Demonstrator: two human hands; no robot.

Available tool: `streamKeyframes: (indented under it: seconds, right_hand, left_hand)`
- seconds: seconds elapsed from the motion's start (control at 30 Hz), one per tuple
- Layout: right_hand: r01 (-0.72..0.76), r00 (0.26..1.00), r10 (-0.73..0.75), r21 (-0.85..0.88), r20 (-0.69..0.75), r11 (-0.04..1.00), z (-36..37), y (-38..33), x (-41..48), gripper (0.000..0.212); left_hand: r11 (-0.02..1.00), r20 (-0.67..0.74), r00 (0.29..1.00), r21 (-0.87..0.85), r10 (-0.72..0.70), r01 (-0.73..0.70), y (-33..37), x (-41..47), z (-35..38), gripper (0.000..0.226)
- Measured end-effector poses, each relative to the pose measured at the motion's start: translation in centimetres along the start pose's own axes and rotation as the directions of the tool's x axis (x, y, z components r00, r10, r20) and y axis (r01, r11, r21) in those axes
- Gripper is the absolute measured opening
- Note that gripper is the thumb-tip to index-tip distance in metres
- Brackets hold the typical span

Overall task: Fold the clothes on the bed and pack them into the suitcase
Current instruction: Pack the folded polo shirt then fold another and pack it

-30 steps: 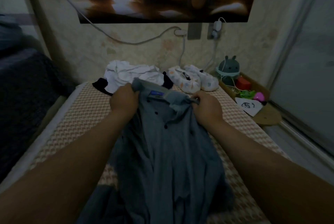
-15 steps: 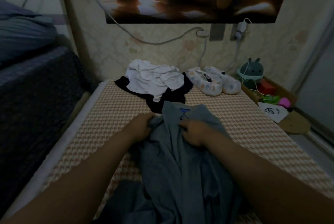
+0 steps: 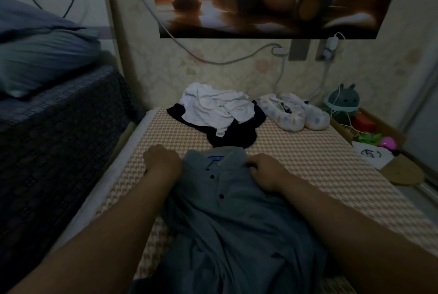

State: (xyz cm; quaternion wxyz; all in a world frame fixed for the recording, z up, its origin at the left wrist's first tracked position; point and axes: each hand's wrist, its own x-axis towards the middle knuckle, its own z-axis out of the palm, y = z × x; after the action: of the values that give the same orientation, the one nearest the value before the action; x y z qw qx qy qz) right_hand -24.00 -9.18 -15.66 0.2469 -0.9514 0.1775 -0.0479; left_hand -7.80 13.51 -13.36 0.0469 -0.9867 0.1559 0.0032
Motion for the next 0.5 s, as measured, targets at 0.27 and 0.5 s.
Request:
streamKeyframes:
  seconds: [0.27, 0.5]
  right_hand:
    - [-0.074, 0.991, 0.046, -0.224, -0.129, 0.972, 0.5, 2.4, 3.1, 0.038]
    - [-0.055, 0.904, -0.004, -0.125, -0.427, 0.991, -0.6, 2.8, 5.4, 0.024]
  left_hand:
    - [0.892, -0.052, 0.964, 0.396, 0.261, -0.22, 5.9, 1.7, 0.6, 0.043]
    - [0.933, -0.027, 0.996, -0.349, 0.084, -0.088, 5.2, 3.9, -0.4, 0.036]
